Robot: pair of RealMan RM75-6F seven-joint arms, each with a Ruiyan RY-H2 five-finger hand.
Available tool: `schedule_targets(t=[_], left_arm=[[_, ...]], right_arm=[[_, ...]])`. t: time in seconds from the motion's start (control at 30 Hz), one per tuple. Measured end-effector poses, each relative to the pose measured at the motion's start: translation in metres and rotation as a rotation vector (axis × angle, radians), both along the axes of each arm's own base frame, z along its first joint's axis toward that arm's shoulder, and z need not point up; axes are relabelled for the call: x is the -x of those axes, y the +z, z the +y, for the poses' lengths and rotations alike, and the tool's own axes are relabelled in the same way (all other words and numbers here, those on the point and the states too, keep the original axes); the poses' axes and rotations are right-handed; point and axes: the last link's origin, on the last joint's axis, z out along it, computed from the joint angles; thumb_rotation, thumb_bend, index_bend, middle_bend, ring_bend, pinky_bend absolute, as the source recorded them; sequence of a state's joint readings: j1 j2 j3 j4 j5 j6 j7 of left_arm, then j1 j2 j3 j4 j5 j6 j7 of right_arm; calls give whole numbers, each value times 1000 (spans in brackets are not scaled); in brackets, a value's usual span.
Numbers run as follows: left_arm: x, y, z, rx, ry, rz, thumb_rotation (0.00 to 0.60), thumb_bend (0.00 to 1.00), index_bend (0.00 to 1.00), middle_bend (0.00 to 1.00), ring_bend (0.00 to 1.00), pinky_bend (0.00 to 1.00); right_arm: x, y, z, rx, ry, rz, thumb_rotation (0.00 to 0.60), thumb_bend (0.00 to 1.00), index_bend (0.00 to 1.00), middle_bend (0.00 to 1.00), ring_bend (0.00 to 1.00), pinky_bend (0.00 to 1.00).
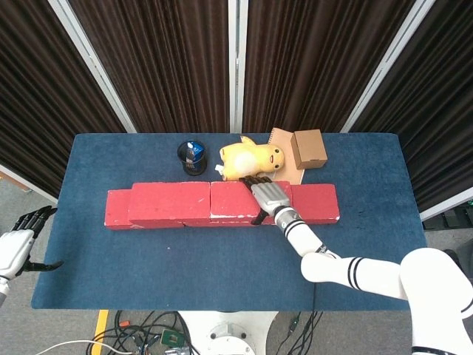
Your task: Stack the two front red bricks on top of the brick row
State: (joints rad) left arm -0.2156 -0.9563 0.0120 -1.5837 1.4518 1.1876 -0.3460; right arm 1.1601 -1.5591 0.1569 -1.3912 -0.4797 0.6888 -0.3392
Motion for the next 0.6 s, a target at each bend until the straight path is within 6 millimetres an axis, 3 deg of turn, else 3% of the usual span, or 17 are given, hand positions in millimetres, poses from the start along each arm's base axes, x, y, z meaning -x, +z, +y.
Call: schedule_targets(t=[0.23,0.37,0.5,0.6], left_arm=[[-3,2,0,-7,-11,3,600,51,0,0,0,0],[-7,3,0,-18,-24,6,600,52,0,0,0,0],[-11,4,0,-39,-39,14,600,51,0,0,0,0],[-14,5,0,-61,-51,27,600,51,0,0,0,0]], right_arm=[[-4,15,5,26,35,-22,600,0,0,0,0,0],[1,38,15,64,69,-19,600,0,0,0,0,0],[20,71,30,148,105,0,600,0,0,0,0,0],[46,94,42,227,140,33,600,0,0,0,0,0]])
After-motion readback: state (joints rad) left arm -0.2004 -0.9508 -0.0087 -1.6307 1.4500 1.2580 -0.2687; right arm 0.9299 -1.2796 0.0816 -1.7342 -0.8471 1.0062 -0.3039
